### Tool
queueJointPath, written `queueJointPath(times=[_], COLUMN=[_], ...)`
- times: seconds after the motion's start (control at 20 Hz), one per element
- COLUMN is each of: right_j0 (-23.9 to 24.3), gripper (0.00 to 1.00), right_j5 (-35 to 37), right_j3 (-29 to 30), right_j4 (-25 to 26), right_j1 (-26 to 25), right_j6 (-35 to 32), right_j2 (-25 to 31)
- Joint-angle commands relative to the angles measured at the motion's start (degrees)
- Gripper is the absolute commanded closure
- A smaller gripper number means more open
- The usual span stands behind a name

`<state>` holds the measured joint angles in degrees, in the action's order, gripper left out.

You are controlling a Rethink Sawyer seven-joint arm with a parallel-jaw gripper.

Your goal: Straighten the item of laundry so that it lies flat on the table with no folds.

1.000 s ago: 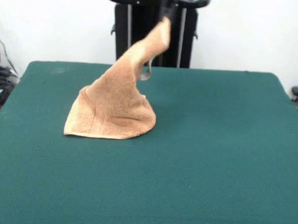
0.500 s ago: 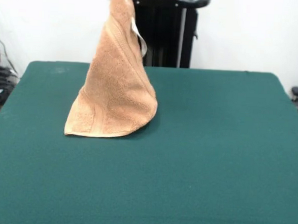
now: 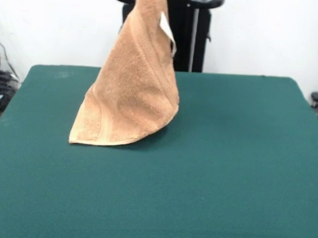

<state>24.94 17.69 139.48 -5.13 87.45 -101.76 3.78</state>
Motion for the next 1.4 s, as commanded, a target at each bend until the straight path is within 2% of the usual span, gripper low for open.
queueJointPath(times=[0.05,0.25,0.45,0.55,0.8,0.9,1.05,1.25,1.4], right_j0=[-1.4,1.6,9.3,12.5,16.3,17.0,16.4,11.6,7.9], gripper=[1.00,1.00,1.00,1.00,1.00,1.00,1.00,1.00,1.00], right_j5=[14.2,17.2,14.6,14.8,17.7,17.7,18.6,27.8,34.4], right_j3=[11.1,8.6,7.1,5.7,4.2,3.9,1.9,-3.4,-7.7], right_j4=[-4.1,-2.9,-5.3,-5.7,-7.3,-6.9,-3.5,2.4,4.8], right_j1=[10.3,10.9,6.6,5.3,5.4,5.0,5.0,10.1,12.6], right_j6=[26.4,33.5,45.9,50.1,56.0,56.4,52.2,40.8,32.9], right_j2=[-1.2,-3.1,-0.8,0.9,2.2,2.6,2.9,2.1,2.9])
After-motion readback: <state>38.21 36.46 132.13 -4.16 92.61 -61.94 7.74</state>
